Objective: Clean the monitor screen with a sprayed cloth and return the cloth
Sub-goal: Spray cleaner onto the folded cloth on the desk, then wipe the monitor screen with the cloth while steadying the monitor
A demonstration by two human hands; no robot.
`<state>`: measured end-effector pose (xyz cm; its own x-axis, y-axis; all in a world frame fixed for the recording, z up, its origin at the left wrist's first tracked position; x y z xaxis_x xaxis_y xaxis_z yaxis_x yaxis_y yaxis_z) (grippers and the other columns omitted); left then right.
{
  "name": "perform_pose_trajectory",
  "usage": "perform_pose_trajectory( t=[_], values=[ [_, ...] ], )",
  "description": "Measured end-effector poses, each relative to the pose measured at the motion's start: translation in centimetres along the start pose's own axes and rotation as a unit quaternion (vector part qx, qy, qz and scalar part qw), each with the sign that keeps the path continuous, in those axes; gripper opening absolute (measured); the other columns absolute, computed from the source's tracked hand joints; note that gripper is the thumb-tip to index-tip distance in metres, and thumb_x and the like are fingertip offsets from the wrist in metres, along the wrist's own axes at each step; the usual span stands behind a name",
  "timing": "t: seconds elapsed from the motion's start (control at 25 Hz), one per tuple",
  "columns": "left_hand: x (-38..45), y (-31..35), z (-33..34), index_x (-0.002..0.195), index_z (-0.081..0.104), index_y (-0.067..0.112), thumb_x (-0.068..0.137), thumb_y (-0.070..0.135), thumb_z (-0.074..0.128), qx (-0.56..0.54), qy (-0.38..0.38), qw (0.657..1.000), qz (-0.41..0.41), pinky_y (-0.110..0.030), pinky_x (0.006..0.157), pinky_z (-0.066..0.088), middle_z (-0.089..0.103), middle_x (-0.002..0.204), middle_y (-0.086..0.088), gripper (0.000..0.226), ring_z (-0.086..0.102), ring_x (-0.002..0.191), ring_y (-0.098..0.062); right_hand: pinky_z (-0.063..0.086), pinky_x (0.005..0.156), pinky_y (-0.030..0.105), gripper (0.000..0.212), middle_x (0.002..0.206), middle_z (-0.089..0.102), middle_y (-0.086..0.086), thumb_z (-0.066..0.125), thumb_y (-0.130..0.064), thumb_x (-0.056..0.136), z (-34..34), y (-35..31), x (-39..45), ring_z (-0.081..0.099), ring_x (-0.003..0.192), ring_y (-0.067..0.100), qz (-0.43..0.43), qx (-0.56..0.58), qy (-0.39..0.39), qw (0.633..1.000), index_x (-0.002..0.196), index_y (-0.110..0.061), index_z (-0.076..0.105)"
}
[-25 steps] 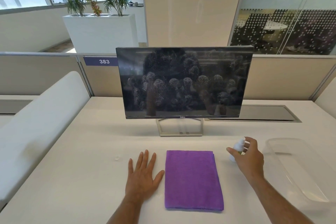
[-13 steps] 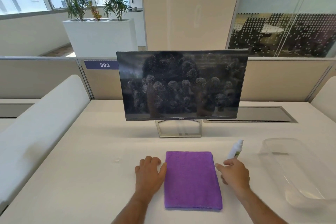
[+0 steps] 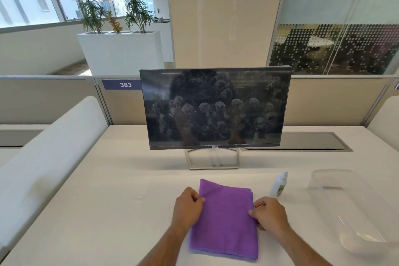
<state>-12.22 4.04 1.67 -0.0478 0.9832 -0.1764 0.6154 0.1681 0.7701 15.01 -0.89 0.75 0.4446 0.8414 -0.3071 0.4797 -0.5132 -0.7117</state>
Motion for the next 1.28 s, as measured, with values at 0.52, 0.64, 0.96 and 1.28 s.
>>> perform_pose_trajectory(
  t=[0.52,0.64,0.96,1.28],
  values=[
    [-1.8,16.2,-5.5,0.120,0.070,0.029,0.096,0.015,0.064,0.163,-0.269,0.892,0.325,-0.016,0.077,0.048,0.068,0.106,0.010,0.028,0.059,0.084,0.000,0.043,0.111,0.040,0.108,0.138,0.061,0.001,0.058,-0.095,0.052,-2.4,-10.5,-3.5,0.056,0.130,0.023,-0.212,0.255,-0.224,0.916,0.133,-0.025,0.055],
    [-2.8,18.8,-5.9,0.120,0.071,0.030,0.095,0.017,0.065,0.212,-0.322,0.852,0.356,-0.015,0.076,0.046,0.067,0.101,0.014,0.028,0.060,0.084,0.001,0.056,0.096,0.044,0.113,0.129,0.069,0.009,0.063,-0.094,0.042,-1.4,-11.8,-4.5,0.067,0.117,0.031,-0.108,0.334,-0.360,0.864,0.129,-0.021,0.065],
    [-1.9,20.9,-5.9,0.114,0.065,0.023,0.094,0.015,0.069,0.186,-0.273,0.880,0.341,-0.027,0.082,0.053,0.068,0.108,0.003,0.022,0.062,0.091,-0.011,0.061,0.059,0.037,0.071,0.082,0.077,0.015,0.084,-0.072,0.045,2.4,-11.2,-6.1,0.074,0.067,0.026,-0.042,0.626,-0.294,0.721,0.084,-0.012,0.083],
    [-0.5,20.3,-6.0,0.129,0.058,0.026,0.094,0.026,0.068,0.166,-0.188,0.909,0.333,-0.034,0.095,0.052,0.071,0.116,0.003,0.036,0.062,0.099,-0.013,0.060,0.077,0.052,0.089,0.104,0.075,0.019,0.086,-0.073,0.045,2.7,-11.1,-7.1,0.074,0.092,0.038,-0.063,0.689,-0.312,0.651,0.109,-0.012,0.078]
  ],
)
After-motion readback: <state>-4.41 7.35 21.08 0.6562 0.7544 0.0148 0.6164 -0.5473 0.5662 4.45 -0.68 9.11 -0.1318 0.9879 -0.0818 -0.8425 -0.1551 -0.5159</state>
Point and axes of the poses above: each hand's wrist, its own x-axis towards the middle knuckle, its own z-axis out of the palm, y = z × x, the point moved 5 cm from there along x, towards the middle knuckle
